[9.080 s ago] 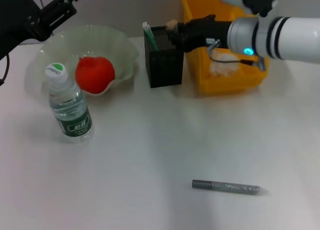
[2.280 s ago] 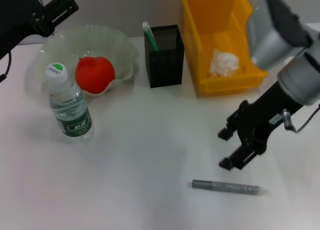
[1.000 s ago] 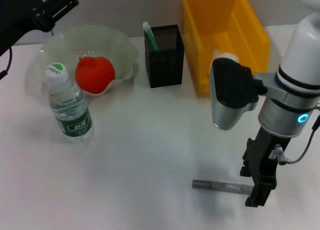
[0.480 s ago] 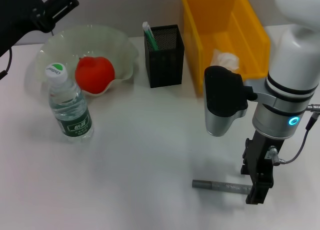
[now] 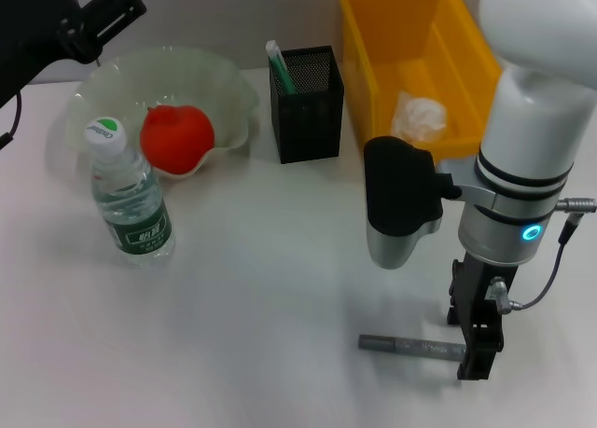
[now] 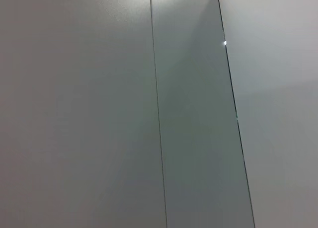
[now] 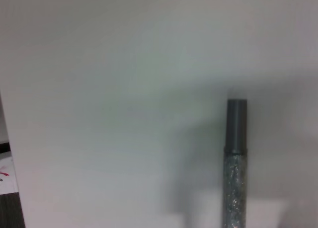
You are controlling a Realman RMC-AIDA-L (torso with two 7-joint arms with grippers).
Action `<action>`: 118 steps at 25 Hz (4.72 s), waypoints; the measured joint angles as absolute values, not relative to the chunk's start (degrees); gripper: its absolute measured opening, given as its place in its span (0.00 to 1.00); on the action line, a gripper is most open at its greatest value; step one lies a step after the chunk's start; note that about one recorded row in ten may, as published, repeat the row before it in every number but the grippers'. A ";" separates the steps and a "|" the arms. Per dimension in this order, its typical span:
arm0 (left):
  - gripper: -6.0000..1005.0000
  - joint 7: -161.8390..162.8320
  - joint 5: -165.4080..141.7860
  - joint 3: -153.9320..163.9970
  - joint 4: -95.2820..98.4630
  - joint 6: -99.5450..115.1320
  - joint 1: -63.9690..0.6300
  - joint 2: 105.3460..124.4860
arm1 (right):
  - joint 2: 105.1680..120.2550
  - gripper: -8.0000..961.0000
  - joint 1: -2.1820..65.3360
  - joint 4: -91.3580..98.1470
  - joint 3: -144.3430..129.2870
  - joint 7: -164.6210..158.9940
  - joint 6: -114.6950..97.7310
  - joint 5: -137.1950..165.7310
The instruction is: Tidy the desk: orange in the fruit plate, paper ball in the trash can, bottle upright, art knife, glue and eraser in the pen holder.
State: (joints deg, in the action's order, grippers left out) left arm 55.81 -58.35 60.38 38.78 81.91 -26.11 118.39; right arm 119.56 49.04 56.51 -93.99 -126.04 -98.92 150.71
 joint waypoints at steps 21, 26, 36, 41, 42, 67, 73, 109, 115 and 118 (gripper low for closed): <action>0.72 55.81 -58.36 60.29 38.76 81.91 -26.32 118.39 | 119.88 0.53 49.99 57.01 -102.70 -132.11 -97.15 149.00; 0.72 55.81 -58.36 60.29 38.76 81.91 -26.37 118.32 | 119.88 0.50 50.40 56.97 -103.40 -133.26 -96.64 148.97; 0.72 55.67 -58.35 60.29 38.67 81.91 -26.37 118.29 | 119.88 0.42 50.65 56.53 -103.30 -134.22 -96.58 148.97; 0.72 55.52 -58.36 60.29 38.67 81.91 -26.37 118.30 | 119.88 0.33 50.65 56.46 -103.20 -134.44 -96.57 148.97; 0.72 55.50 -58.36 60.29 38.67 81.90 -26.37 118.30 | 119.88 0.32 50.64 56.44 -103.20 -134.54 -96.57 148.97; 0.72 55.87 -58.34 59.62 39.16 82.52 -25.69 118.29 | 119.36 0.16 42.02 72.21 -92.96 -133.17 -98.99 149.41; 0.72 56.29 -57.86 59.42 39.59 82.63 -25.66 118.16 | 119.76 0.15 35.34 80.23 -86.50 -130.00 -93.95 148.87; 0.72 59.22 -58.22 56.60 41.82 84.69 -24.96 118.01 | 119.39 0.15 14.77 78.21 -65.26 -85.55 -78.83 91.78; 0.72 61.27 -59.93 57.25 42.34 86.66 -25.02 117.60 | 119.31 0.15 16.77 70.44 -62.57 -78.75 -78.11 82.71; 0.72 63.20 -63.20 57.28 43.20 88.30 -25.55 117.49 | 119.32 0.14 18.95 67.98 -62.58 -77.60 -78.11 81.84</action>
